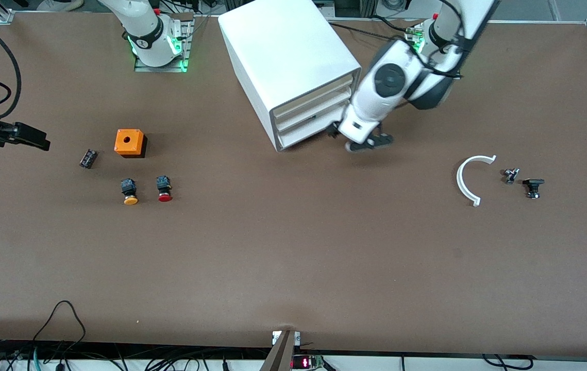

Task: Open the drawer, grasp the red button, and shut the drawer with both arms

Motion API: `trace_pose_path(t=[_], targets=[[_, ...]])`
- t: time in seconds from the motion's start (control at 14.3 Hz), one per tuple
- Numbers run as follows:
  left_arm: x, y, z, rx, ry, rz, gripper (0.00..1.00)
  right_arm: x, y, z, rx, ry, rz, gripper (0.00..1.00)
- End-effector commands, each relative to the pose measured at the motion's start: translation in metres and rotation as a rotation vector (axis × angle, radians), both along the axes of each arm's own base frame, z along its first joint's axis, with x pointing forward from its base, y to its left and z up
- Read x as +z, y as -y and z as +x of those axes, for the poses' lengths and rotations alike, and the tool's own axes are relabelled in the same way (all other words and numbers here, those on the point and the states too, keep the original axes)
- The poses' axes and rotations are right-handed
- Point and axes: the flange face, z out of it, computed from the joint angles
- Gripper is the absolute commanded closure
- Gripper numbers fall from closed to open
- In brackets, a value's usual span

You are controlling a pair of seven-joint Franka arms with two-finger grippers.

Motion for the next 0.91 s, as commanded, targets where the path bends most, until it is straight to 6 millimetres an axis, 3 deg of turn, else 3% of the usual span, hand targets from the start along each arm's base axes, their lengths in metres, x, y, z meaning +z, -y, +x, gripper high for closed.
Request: trace_pose_path(t=[0.0,0.14,0.49,0.7,0.84], targets=[[0.056,-0.071,0.049,0.01,0.116,0.004,0.0,0.007,0.005,-0.043,0.017,0.046,0.026,0.0],[0.099,-0.107,0.054,-0.025,0.137,0.018,0.0,0.006,0.004,-0.067,0.024,0.082,0.03,0.0],[0.216,-0.186,0.066,0.061,0.064,0.065,0.0,0.002,0.005,-0.063,0.024,0.077,0.026,0.0],[0.258,-0.229,0.066,-0.03,0.06,0.143,0.0,0.004,0.005,-0.061,0.028,0.085,0.022,0.0],[0.265,-0.259,0.067,-0.077,0.044,0.138,0.0,0.007,0.006,-0.059,0.025,0.1,0.019,0.0]])
